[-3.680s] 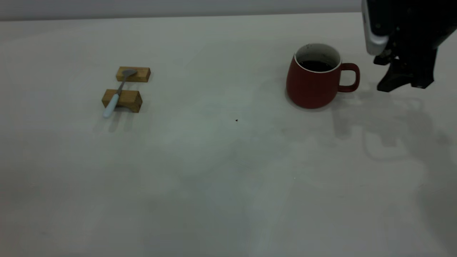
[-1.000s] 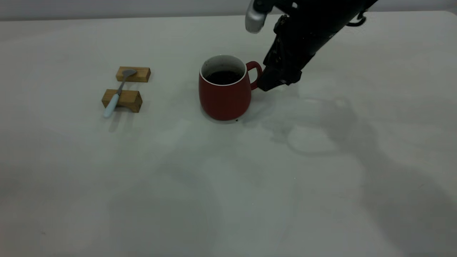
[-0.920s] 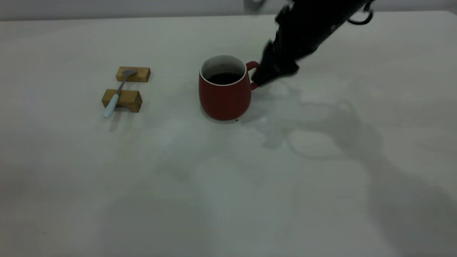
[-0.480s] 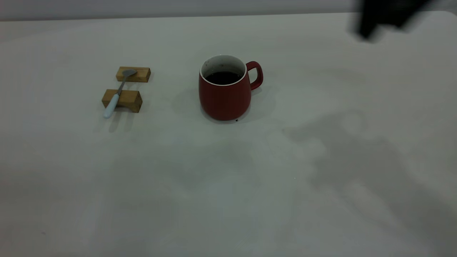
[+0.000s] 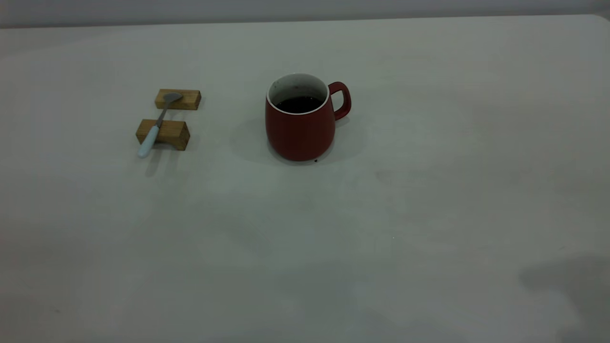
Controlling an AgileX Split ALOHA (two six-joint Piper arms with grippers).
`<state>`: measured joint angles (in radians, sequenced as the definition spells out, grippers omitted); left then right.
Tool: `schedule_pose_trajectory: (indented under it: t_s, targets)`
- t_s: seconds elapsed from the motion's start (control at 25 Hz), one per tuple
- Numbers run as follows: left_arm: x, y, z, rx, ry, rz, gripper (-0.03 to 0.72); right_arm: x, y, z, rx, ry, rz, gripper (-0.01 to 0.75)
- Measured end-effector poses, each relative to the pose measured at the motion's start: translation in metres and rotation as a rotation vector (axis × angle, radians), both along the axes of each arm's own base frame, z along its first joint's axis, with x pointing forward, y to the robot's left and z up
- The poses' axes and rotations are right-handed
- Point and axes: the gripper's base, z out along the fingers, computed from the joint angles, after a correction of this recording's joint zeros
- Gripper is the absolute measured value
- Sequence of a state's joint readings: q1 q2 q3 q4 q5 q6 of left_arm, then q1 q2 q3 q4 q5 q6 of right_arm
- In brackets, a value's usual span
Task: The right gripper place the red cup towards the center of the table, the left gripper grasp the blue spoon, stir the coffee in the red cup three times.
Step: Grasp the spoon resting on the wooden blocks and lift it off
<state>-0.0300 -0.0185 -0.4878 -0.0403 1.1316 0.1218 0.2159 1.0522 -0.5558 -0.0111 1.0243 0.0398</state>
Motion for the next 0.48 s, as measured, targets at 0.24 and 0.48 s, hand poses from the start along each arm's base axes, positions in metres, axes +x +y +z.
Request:
schedule_pose_trajectory:
  t_s: [0.24, 0.48]
  targets:
    - [0.0, 0.0, 0.0, 0.0, 0.0, 0.0, 0.391, -0.047, -0.017, 0.014, 0.025, -0.177, -0.06, 0.565]
    - [0.0, 0.0, 0.0, 0.0, 0.0, 0.0, 0.391, -0.091, -0.025, 0.039, 0.082, -0.5, -0.083, 0.565]
